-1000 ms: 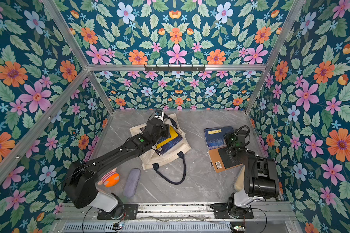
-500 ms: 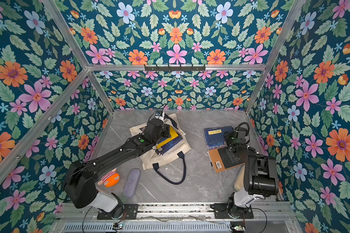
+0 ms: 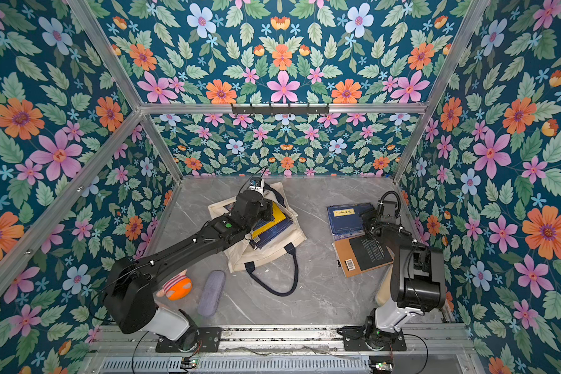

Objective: Take out the books from the canvas bag
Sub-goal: Place the book on the book.

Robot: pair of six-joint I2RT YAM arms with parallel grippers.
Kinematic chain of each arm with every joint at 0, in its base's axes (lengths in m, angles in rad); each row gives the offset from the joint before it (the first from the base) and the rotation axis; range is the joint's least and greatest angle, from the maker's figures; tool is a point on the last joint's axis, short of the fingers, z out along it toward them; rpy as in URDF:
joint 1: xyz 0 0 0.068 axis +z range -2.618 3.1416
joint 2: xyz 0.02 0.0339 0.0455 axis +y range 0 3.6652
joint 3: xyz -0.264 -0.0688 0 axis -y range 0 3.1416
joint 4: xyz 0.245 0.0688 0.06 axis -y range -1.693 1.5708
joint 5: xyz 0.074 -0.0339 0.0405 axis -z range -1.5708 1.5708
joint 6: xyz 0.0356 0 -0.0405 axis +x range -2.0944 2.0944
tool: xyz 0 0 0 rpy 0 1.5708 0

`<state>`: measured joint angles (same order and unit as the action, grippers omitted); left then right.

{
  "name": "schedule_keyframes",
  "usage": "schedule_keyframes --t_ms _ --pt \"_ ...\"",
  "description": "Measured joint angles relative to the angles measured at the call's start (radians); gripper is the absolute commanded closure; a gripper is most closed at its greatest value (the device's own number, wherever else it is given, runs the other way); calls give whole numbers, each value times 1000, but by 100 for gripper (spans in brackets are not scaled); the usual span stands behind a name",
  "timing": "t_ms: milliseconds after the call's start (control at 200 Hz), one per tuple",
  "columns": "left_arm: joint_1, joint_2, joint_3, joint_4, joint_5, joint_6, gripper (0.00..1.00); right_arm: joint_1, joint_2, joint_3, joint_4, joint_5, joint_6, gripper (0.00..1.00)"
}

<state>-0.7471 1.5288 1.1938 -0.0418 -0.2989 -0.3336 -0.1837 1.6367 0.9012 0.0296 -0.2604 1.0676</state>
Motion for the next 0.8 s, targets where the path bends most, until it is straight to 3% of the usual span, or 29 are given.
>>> schedule_keyframes --t_ms 205,530,735,765,800 --pt "-3 3 4 -3 0 0 100 -4 -31 0 -46 -26 11 20" --pt "-5 8 9 -5 0 0 100 -4 -158 -16 -142 34 17 18" --pt "-5 1 9 -12 0 0 100 1 -328 -116 -192 35 6 16" --pt "-5 0 9 -14 0 0 100 5 -361 -142 -201 38 6 8" --pt "-5 -2 9 -16 0 0 100 12 -400 -172 -212 44 10 6"
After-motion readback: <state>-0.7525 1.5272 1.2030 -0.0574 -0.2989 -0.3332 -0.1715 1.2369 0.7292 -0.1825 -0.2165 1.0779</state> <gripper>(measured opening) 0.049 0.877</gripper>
